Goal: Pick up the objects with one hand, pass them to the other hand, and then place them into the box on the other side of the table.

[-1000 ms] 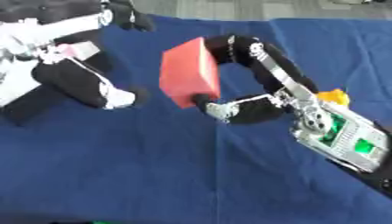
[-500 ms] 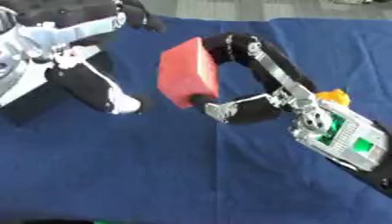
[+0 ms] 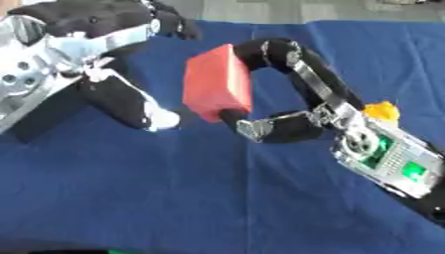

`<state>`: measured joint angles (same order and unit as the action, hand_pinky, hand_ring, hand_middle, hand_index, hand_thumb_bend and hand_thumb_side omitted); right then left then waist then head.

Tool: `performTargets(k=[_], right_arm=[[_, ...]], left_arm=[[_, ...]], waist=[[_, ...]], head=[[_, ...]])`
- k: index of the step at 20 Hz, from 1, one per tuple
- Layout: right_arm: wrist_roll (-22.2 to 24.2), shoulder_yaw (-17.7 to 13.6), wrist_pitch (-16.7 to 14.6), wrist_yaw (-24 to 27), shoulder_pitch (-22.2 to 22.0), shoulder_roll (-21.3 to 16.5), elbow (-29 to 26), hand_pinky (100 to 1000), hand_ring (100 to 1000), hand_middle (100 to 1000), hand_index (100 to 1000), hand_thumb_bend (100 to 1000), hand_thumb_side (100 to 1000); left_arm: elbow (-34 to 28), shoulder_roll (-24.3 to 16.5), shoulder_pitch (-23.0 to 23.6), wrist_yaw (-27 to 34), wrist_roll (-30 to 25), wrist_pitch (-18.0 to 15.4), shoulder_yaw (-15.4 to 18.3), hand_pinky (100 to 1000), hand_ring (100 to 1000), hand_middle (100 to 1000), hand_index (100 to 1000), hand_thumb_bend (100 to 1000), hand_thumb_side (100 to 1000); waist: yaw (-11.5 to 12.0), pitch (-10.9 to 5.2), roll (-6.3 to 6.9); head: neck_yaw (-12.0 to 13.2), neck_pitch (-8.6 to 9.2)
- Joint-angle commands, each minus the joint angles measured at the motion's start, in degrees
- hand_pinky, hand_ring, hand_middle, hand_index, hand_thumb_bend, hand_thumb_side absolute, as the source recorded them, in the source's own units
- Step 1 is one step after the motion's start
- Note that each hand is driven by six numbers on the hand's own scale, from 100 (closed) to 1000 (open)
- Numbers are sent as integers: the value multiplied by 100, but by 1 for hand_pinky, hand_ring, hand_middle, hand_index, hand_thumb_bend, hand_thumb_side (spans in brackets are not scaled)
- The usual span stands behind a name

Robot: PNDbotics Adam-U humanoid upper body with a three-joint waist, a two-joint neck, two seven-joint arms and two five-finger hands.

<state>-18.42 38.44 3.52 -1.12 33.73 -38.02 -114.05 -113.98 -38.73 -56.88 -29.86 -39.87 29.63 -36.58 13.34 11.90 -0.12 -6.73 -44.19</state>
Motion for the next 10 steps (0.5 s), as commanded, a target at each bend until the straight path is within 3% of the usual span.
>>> performTargets(k=[1,10], right_arm=[[15,-44,-145,-265,40,-42,-54,760,640,380,517,300,100],[-10,22,-194,-503,35,-10,-54,752,632,375,512,321,100]], left_arm=[[-61,-51,-84,43,-42,233,45,1000,875,824,925,428,402],[-61,40,-79,180,41,468,-28,1000,876,822,922,388,423]], waist=[[14,-158,74],[26,-153,65]], head=[[6,7],[-12,7]])
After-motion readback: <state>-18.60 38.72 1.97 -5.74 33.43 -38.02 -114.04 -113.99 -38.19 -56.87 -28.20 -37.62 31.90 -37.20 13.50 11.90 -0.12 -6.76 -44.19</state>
